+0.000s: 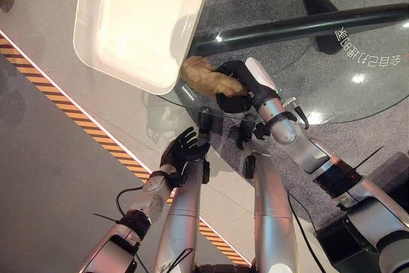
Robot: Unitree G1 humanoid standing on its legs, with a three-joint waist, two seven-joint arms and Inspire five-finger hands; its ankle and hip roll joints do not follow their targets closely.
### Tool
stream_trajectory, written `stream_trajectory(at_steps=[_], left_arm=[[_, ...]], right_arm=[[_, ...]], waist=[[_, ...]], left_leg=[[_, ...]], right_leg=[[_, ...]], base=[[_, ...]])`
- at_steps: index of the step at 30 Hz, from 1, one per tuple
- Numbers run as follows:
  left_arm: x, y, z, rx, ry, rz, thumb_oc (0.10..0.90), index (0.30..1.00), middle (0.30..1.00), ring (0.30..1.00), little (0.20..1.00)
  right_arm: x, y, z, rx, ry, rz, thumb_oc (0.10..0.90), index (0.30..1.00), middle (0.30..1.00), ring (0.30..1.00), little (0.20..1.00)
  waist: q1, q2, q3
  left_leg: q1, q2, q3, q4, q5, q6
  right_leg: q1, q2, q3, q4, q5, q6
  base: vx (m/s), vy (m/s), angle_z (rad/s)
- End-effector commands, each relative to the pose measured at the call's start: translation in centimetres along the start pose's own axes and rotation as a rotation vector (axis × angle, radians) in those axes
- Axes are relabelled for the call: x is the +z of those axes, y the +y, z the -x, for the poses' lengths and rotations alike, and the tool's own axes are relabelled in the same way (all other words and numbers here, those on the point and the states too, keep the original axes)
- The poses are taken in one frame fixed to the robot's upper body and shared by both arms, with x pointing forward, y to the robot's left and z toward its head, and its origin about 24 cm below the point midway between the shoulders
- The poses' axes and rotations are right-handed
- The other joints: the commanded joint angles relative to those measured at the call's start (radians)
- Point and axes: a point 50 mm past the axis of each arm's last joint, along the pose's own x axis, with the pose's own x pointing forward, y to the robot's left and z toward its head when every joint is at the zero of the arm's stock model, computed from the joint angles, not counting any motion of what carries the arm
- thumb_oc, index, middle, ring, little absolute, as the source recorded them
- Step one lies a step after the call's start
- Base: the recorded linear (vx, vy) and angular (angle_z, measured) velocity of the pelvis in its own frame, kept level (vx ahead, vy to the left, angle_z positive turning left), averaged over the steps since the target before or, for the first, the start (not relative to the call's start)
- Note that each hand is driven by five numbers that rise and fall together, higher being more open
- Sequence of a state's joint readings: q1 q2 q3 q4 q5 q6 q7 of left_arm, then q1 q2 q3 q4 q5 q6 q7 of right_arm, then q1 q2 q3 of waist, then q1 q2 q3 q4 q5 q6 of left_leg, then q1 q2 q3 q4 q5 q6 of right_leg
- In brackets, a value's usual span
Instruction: Wipe the table with a cloth and put it in the basket.
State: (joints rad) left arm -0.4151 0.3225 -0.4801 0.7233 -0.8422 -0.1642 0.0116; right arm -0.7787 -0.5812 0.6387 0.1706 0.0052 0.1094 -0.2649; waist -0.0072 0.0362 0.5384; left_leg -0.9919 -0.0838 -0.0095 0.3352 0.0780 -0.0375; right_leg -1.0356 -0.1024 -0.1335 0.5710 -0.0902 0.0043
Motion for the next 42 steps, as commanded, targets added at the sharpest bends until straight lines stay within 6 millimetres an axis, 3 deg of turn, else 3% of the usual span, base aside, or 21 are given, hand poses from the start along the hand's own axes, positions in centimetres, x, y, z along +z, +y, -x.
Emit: stream_trajectory(at_steps=[1,6,13,21,32,38,42], left_arm=[[-5.2,-0.9,2.2,-0.019,0.159,0.026,0.8,0.9,0.9,0.9,0.9],[-5.4,-1.0,2.1,-0.023,0.161,0.033,0.8,0.9,0.9,0.9,0.9],[-5.6,-0.4,2.2,-0.002,0.171,0.021,0.8,0.9,0.9,0.9,0.9],[-5.5,0.1,2.4,0.002,0.168,0.017,0.8,0.9,0.9,0.9,0.9],[-5.6,1.1,3.2,0.014,0.156,0.024,0.8,0.9,0.9,0.9,0.9],[-5.5,1.7,3.6,0.018,0.153,0.025,0.8,0.9,0.9,0.9,0.9],[-5.4,2.0,3.8,0.02,0.157,0.016,0.8,0.9,0.9,0.9,0.9]], right_arm=[[0.1,-1.1,0.9,-0.152,-0.021,-0.08,0.1,0.3,0.3,0.3,0.2],[-1.4,-3.1,0.5,-0.355,0.06,-0.05,0.1,0.3,0.3,0.3,0.2],[-3.1,-8.6,0.2,-0.643,0.165,-0.047,0.1,0.3,0.3,0.3,0.2],[-3.8,-12.6,0.5,-0.812,0.225,-0.027,0.1,0.3,0.3,0.3,0.2],[-6.3,-17.1,3.4,-1.09,0.358,0.005,0.1,0.3,0.3,0.3,0.2],[-9.0,-18.5,6.3,-1.257,0.466,0.031,0.1,0.3,0.3,0.3,0.2],[-9.7,-18.8,7.3,-1.307,0.496,0.031,0.1,0.3,0.3,0.3,0.2]], waist=[[0.004,0.012,-0.018],[0.006,0.016,-0.018],[0.011,0.011,-0.018],[0.013,0.012,-0.018],[0.006,0.011,-0.018],[-0.001,0.009,-0.018],[-0.005,0.007,-0.018]], left_leg=[[-0.037,-0.023,0.033,0.165,-0.126,0.057],[-0.037,-0.022,0.033,0.172,-0.134,0.06],[-0.033,-0.018,0.029,0.182,-0.149,0.064],[-0.036,-0.017,0.026,0.19,-0.16,0.067],[-0.034,-0.015,0.028,0.185,-0.171,0.073],[-0.025,-0.013,0.031,0.177,-0.174,0.076],[-0.019,-0.014,0.031,0.174,-0.176,0.079]], right_leg=[[-0.014,0.037,0.046,-0.146,0.148,0.089],[-0.011,0.037,0.049,-0.145,0.146,0.087],[-0.002,0.039,0.048,-0.149,0.153,0.091],[-0.001,0.046,0.052,-0.153,0.158,0.092],[0.005,0.05,0.059,-0.175,0.163,0.093],[0.019,0.051,0.062,-0.191,0.17,0.096],[0.027,0.052,0.065,-0.203,0.175,0.097]], base=[[0.0,0.0,0.0],[0.0,0.0,0.0],[0.0,-0.004,0.0],[0.0,-0.001,0.0],[0.0,0.001,-0.04],[0.0,0.0,0.0],[0.0,0.0,0.0]])
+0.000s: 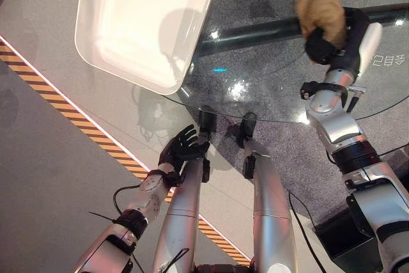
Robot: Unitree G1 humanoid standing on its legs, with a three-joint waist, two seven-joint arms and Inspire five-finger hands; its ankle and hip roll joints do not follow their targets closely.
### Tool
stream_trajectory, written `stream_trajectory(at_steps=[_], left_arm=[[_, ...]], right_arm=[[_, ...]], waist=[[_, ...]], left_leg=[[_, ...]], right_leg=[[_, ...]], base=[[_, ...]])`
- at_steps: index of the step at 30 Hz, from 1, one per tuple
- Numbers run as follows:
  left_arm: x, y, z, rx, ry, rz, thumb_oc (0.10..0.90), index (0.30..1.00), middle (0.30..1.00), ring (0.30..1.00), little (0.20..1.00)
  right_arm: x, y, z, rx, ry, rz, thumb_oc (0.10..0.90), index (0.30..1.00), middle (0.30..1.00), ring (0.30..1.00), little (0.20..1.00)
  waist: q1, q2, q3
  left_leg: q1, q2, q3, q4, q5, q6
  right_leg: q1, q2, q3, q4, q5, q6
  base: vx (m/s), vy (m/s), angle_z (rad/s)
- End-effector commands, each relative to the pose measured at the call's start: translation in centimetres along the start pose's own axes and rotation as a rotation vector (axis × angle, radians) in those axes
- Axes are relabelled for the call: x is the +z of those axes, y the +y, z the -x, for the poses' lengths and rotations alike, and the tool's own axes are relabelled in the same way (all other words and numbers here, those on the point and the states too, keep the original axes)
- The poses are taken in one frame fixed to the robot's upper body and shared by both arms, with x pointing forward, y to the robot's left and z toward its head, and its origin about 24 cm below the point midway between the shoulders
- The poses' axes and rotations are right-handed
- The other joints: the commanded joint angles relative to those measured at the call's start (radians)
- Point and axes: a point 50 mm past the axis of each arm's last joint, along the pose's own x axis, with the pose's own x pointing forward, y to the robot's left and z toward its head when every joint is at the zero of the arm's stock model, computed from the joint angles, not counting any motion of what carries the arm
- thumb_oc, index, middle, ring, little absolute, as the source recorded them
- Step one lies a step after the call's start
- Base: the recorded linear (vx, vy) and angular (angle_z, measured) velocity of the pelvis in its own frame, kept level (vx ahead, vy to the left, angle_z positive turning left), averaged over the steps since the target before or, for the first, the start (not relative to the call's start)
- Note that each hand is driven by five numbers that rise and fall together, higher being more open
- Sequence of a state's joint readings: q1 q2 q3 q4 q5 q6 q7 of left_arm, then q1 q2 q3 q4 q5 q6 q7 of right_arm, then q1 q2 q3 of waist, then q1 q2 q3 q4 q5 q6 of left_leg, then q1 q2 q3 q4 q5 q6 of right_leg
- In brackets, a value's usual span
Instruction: Wipe the table with a cloth and put it in the basket.
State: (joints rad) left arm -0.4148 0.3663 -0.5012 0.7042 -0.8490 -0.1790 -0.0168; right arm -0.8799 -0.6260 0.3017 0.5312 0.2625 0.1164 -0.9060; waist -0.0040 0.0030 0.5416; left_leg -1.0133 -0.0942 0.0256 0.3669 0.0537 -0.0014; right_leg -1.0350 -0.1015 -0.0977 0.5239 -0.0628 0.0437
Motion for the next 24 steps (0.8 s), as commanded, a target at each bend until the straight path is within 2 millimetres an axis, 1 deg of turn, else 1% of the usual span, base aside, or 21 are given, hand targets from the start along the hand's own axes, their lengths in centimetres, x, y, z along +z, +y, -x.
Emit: stream_trajectory(at_steps=[1,4,7,11,13,15,21,24], left_arm=[[-6.1,1.0,3.7,0.044,0.179,0.054,0.8,0.9,0.9,0.9,0.9],[-6.0,1.4,3.9,0.046,0.177,0.046,0.8,0.9,0.9,0.9,0.9],[-5.9,1.3,3.8,0.045,0.173,0.042,0.8,0.9,0.9,0.9,0.9],[-5.8,1.3,3.8,0.04,0.172,0.047,0.8,0.9,0.9,0.9,0.9],[-5.8,1.3,3.8,0.039,0.172,0.05,0.8,0.9,0.9,0.9,0.9],[-5.7,1.1,3.6,0.034,0.175,0.05,0.8,0.9,0.9,0.9,0.9],[-5.8,0.8,3.4,0.027,0.177,0.05,0.8,0.9,0.9,0.9,0.9],[-5.9,0.5,3.3,0.024,0.177,0.056,0.8,0.9,0.9,0.9,0.9]], right_arm=[[-2.0,-8.2,-3.3,-0.337,-0.012,0.123,0.1,0.3,0.3,0.3,0.2],[-2.5,-8.9,-3.2,-0.412,0.017,0.087,0.1,0.3,0.3,0.3,0.2],[-2.6,-9.3,-3.3,-0.46,0.026,0.062,0.1,0.3,0.3,0.3,0.2],[-2.2,-9.3,-3.4,-0.487,0.023,0.042,0.1,0.3,0.3,0.3,0.2],[-2.1,-9.2,-3.5,-0.471,0.006,0.048,0.1,0.3,0.3,0.3,0.2],[-1.3,-8.7,-3.6,-0.434,-0.031,0.072,0.1,0.3,0.3,0.3,0.2],[0.9,-7.2,-3.5,-0.355,-0.118,0.069,0.1,0.3,0.3,0.3,0.2],[2.6,-6.5,-3.5,-0.33,-0.171,0.05,0.1,0.3,0.3,0.3,0.2]], waist=[[-0.008,0.04,-0.022],[-0.01,0.037,-0.022],[-0.01,0.037,-0.022],[-0.009,0.044,-0.022],[-0.009,0.046,-0.022],[-0.008,0.048,-0.022],[-0.003,0.049,-0.022],[0.002,0.05,-0.022]], left_leg=[[0.003,-0.004,-0.004,0.141,-0.152,0.043],[0.011,-0.003,-0.003,0.134,-0.152,0.043],[0.017,-0.004,-0.004,0.124,-0.148,0.043],[0.019,-0.007,-0.006,0.119,-0.146,0.042],[0.02,-0.008,-0.006,0.117,-0.144,0.042],[0.02,-0.01,-0.006,0.117,-0.142,0.042],[0.023,-0.01,-0.007,0.115,-0.139,0.038],[0.025,-0.011,-0.008,0.11,-0.137,0.037]], right_leg=[[0.027,0.051,0.029,-0.157,0.148,0.058],[0.038,0.051,0.032,-0.171,0.153,0.059],[0.046,0.052,0.033,-0.184,0.157,0.058],[0.049,0.052,0.036,-0.189,0.157,0.057],[0.048,0.051,0.035,-0.187,0.156,0.057],[0.046,0.05,0.035,-0.188,0.159,0.058],[0.049,0.047,0.032,-0.189,0.154,0.057],[0.05,0.044,0.03,-0.189,0.148,0.055]], base=[[-0.01,-0.02,-0.04],[-0.01,-0.033,-0.07],[-0.01,-0.027,-0.07],[-0.01,0.007,-0.11],[0.0,0.009,-0.02],[0.0,0.0,0.0],[0.0,0.0,0.01],[0.0,0.0,0.0]])
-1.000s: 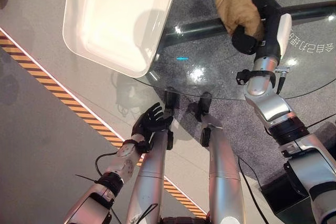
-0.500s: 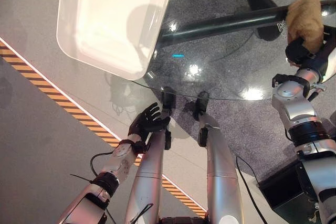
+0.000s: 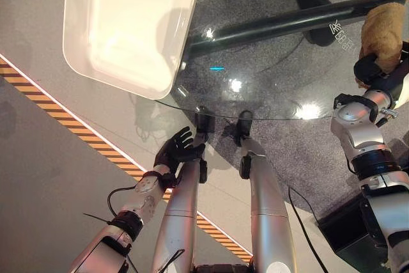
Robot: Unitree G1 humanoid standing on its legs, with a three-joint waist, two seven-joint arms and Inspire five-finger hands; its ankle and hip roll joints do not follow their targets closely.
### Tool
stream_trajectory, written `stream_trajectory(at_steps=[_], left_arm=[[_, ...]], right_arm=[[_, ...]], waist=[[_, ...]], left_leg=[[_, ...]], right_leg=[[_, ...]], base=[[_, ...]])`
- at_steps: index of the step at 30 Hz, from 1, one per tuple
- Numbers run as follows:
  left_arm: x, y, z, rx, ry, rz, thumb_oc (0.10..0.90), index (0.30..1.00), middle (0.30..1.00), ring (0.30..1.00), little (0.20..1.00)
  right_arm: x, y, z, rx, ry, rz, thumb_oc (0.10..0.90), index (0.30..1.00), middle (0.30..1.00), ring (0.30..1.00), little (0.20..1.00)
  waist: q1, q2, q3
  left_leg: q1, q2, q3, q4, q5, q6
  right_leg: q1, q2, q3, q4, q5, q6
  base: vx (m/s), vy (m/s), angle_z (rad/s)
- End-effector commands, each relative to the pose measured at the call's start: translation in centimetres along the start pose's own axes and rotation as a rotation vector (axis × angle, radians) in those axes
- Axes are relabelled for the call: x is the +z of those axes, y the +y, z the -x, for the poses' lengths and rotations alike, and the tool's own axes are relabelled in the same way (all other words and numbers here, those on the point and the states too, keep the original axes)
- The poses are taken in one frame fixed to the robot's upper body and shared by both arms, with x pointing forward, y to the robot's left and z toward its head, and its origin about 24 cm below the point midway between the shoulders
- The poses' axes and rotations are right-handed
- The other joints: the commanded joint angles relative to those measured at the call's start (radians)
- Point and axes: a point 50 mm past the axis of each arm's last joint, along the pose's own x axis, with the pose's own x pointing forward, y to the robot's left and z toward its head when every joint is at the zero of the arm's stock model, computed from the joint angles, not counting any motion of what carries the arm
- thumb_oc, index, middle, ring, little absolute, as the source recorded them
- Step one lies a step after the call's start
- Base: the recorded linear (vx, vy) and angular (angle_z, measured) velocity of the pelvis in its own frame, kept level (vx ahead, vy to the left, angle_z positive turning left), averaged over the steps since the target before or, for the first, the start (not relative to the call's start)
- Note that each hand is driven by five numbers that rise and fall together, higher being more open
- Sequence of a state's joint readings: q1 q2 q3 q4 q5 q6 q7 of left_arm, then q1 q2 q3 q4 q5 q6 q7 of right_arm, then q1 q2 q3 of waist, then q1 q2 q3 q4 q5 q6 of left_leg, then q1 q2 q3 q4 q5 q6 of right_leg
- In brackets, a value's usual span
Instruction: Wipe the table with a cloth and put it in the basket.
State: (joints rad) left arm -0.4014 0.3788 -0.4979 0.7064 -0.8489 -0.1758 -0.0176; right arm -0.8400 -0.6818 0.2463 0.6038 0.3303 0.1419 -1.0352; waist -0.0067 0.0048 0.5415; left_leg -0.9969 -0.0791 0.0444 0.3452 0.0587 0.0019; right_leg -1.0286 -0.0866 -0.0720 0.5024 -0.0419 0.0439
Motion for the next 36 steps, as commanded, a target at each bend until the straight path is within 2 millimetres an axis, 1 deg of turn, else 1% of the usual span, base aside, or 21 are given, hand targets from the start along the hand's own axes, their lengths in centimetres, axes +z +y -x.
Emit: stream_trajectory(at_steps=[1,6,10,13,14,16,18,21,23,27,29,31,36], left_arm=[[-5.7,-0.1,2.9,0.006,0.165,0.061,0.8,0.9,0.9,0.9,0.9],[-5.8,-0.2,2.8,0.003,0.171,0.064,0.8,0.9,0.9,0.9,0.9],[-5.8,-0.4,2.6,-0.006,0.171,0.06,0.8,0.9,0.9,0.9,0.9],[-5.8,-0.5,2.5,-0.01,0.17,0.061,0.8,0.9,0.9,0.9,0.9],[-5.8,-0.6,2.5,-0.011,0.169,0.064,0.8,0.9,0.9,0.9,0.9],[-5.8,-0.6,2.4,-0.011,0.166,0.065,0.8,0.9,0.9,0.9,0.9],[-5.7,-0.7,2.3,-0.014,0.159,0.063,0.8,0.9,0.9,0.9,0.9],[-5.8,-0.7,2.3,-0.014,0.158,0.063,0.8,0.9,0.9,0.9,0.9],[-5.8,-0.7,2.3,-0.014,0.157,0.06,0.8,0.9,0.9,0.9,0.9],[-5.7,-0.7,2.2,-0.015,0.153,0.058,0.8,0.9,0.9,0.9,0.9],[-5.7,-0.8,2.2,-0.016,0.15,0.058,0.8,0.9,0.9,0.9,0.9],[-5.7,-0.9,2.2,-0.017,0.148,0.057,0.8,0.9,0.9,0.9,0.9],[-5.7,-1.0,2.3,-0.015,0.14,0.056,0.8,0.9,0.9,0.9,0.9]], right_arm=[[5.9,-2.9,-2.1,-0.122,-0.298,-0.061,0.1,0.3,0.3,0.3,0.2],[7.2,-2.3,-1.6,-0.084,-0.347,-0.065,0.1,0.3,0.3,0.3,0.2],[8.2,-1.0,-0.8,0.027,-0.387,-0.031,0.1,0.3,0.3,0.3,0.2],[7.8,0.1,-0.3,0.121,-0.375,0.017,0.1,0.3,0.3,0.3,0.2],[7.4,0.8,0.3,0.19,-0.366,0.05,0.1,0.3,0.3,0.3,0.2],[7.1,1.2,0.6,0.242,-0.358,0.076,0.1,0.3,0.3,0.3,0.2],[6.3,2.2,1.4,0.342,-0.343,0.113,0.1,0.3,0.3,0.3,0.2],[5.8,2.9,2.2,0.418,-0.345,0.101,0.1,0.3,0.3,0.3,0.2],[6.2,3.7,3.6,0.504,-0.383,0.076,0.1,0.3,0.3,0.3,0.2],[6.0,4.3,5.0,0.584,-0.402,0.068,0.1,0.3,0.3,0.3,0.2],[5.8,4.6,6.1,0.656,-0.424,0.056,0.1,0.3,0.3,0.3,0.2],[5.8,4.8,6.5,0.69,-0.438,0.053,0.1,0.3,0.3,0.3,0.2],[6.6,5.3,9.6,0.883,-0.541,-0.004,0.1,0.3,0.3,0.3,0.2]], waist=[[0.005,0.049,-0.021],[0.008,0.049,-0.021],[0.013,0.049,-0.021],[0.015,0.05,-0.021],[0.016,0.049,-0.021],[0.016,0.048,-0.021],[0.018,0.049,-0.021],[0.019,0.05,-0.021],[0.019,0.048,-0.021],[0.016,0.046,-0.021],[0.013,0.044,-0.021],[0.013,0.043,-0.021],[0.008,0.038,-0.021]], left_leg=[[0.008,-0.026,-0.027,0.132,-0.142,0.033],[0.011,-0.026,-0.027,0.135,-0.143,0.032],[0.011,-0.028,-0.026,0.136,-0.141,0.031],[0.012,-0.029,-0.026,0.133,-0.138,0.031],[0.011,-0.029,-0.026,0.131,-0.135,0.03],[0.01,-0.029,-0.025,0.127,-0.133,0.03],[0.003,-0.029,-0.024,0.122,-0.128,0.029],[0.0,-0.029,-0.024,0.121,-0.128,0.029],[0.0,-0.029,-0.022,0.121,-0.127,0.028],[-0.003,-0.029,-0.018,0.121,-0.123,0.026],[-0.002,-0.028,-0.015,0.116,-0.121,0.027],[-0.004,-0.028,-0.015,0.115,-0.12,0.027],[-0.011,-0.029,-0.013,0.111,-0.116,0.027]], right_leg=[[0.042,0.029,0.004,-0.166,0.126,0.054],[0.045,0.027,0.001,-0.161,0.122,0.054],[0.045,0.027,-0.003,-0.156,0.118,0.053],[0.044,0.027,-0.004,-0.154,0.116,0.052],[0.043,0.026,-0.007,-0.153,0.115,0.051],[0.042,0.025,-0.008,-0.155,0.114,0.051],[0.035,0.021,-0.013,-0.157,0.115,0.051],[0.029,0.021,-0.015,-0.152,0.114,0.051],[0.027,0.022,-0.016,-0.148,0.112,0.052],[0.025,0.022,-0.015,-0.147,0.112,0.053],[0.024,0.021,-0.017,-0.148,0.113,0.054],[0.024,0.02,-0.017,-0.15,0.113,0.054],[0.014,0.022,-0.015,-0.15,0.116,0.057]], base=[[0.0,0.0,0.0],[0.0,0.007,0.01],[0.0,0.0,0.0],[0.0,0.0,0.0],[0.0,0.0,0.0],[-0.01,0.018,0.04],[-0.01,0.013,0.04],[0.0,0.012,0.06],[0.0,0.017,0.04],[0.0,0.0,0.0],[0.0,0.011,-0.02],[0.0,0.0,0.0],[0.0,0.0,0.0]])
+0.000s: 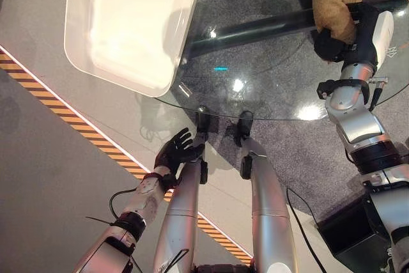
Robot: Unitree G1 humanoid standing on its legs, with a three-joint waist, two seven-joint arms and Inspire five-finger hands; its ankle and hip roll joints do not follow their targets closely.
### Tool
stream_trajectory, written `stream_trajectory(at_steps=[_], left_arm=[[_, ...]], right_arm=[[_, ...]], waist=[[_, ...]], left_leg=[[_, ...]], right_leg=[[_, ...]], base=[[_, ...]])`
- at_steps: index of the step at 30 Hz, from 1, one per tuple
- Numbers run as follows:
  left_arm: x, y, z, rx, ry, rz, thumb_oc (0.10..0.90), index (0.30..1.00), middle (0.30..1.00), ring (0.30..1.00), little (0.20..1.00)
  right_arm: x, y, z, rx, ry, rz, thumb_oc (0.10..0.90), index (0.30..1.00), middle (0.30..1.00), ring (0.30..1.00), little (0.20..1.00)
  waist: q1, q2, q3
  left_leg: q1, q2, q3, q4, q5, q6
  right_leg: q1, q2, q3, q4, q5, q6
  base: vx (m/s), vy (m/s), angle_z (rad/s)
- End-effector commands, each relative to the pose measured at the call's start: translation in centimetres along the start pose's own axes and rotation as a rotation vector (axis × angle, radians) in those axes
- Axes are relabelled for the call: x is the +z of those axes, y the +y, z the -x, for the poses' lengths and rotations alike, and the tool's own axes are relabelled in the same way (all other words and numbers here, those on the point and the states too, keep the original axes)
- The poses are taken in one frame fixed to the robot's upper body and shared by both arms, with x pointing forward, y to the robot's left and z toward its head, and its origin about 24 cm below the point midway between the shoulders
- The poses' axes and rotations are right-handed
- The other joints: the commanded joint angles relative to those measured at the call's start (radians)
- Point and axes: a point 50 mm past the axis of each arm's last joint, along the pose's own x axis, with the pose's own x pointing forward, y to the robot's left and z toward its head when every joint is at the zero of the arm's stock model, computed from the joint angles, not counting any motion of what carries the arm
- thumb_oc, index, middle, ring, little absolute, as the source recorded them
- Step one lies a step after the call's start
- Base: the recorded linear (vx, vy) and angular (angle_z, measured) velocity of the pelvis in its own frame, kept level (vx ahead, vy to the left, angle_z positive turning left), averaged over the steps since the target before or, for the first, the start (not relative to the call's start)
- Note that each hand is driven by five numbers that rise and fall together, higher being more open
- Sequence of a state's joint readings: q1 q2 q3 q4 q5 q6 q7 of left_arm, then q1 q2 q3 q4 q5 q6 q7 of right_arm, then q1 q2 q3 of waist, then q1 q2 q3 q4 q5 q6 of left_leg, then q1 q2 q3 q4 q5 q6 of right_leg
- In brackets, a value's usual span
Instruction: Wipe the table with a cloth and put it in the basket.
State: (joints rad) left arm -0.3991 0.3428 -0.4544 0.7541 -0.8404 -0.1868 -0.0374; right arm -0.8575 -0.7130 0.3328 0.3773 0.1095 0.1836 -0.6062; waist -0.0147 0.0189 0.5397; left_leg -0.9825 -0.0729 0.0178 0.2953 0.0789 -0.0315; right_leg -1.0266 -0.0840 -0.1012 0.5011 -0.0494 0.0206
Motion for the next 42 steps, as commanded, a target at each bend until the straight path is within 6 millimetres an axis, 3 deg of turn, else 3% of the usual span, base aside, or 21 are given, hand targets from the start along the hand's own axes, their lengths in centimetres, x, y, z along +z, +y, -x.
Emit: stream_trajectory(at_steps=[1,8,20,32,38,42], left_arm=[[-5.1,-0.9,2.3,-0.031,0.14,0.014,0.8,0.9,0.9,0.9,0.9],[-4.9,-1.0,2.1,-0.04,0.139,0.013,0.8,0.9,0.9,0.9,0.9],[-4.5,-1.8,1.5,-0.053,0.144,0.007,0.8,0.9,0.9,0.9,0.9],[-4.5,-1.8,1.5,-0.036,0.146,0.018,0.8,0.9,0.9,0.9,0.9],[-5.1,-1.7,1.9,-0.083,0.163,0.112,0.8,0.9,0.9,0.9,0.9],[-5.0,-0.6,2.5,-0.072,0.13,0.199,0.8,0.9,0.9,0.9,0.9]], right_arm=[[4.1,5.5,4.8,0.429,-0.281,-0.099,0.1,0.3,0.3,0.3,0.2],[6.3,7.2,7.3,0.62,-0.42,-0.135,0.1,0.3,0.3,0.3,0.2],[6.8,9.5,9.7,0.791,-0.468,-0.1,0.1,0.3,0.3,0.3,0.2],[5.4,8.8,8.8,0.669,-0.381,-0.154,0.1,0.3,0.3,0.3,0.2],[4.9,8.3,8.5,0.633,-0.346,-0.22,0.1,0.3,0.3,0.3,0.2],[4.3,7.7,8.6,0.617,-0.32,-0.233,0.1,0.3,0.3,0.3,0.2]], waist=[[0.015,0.023,-0.02],[0.017,0.025,-0.02],[0.024,0.028,-0.02],[0.02,0.026,-0.02],[0.017,0.021,-0.02],[0.015,0.018,-0.02]], left_leg=[[-0.023,-0.035,0.013,0.158,-0.135,0.06],[-0.024,-0.036,0.015,0.157,-0.129,0.057],[-0.033,-0.04,0.015,0.158,-0.123,0.055],[-0.021,-0.04,0.016,0.162,-0.125,0.057],[0.018,-0.036,0.02,0.16,-0.134,0.058],[0.063,-0.031,0.024,0.151,-0.139,0.058]], right_leg=[[0.012,0.019,0.013,-0.149,0.124,0.081],[0.011,0.015,0.009,-0.148,0.123,0.084],[0.002,0.006,-0.004,-0.143,0.122,0.085],[0.012,0.005,-0.004,-0.143,0.125,0.084],[0.048,0.008,-0.009,-0.14,0.119,0.082],[0.091,0.007,-0.017,-0.146,0.112,0.078]], base=[[0.0,0.0,0.0],[0.0,0.0,0.0],[0.0,0.0,0.06],[0.0,-0.005,0.02],[-0.01,-0.011,0.0],[-0.03,-0.027,0.0]])
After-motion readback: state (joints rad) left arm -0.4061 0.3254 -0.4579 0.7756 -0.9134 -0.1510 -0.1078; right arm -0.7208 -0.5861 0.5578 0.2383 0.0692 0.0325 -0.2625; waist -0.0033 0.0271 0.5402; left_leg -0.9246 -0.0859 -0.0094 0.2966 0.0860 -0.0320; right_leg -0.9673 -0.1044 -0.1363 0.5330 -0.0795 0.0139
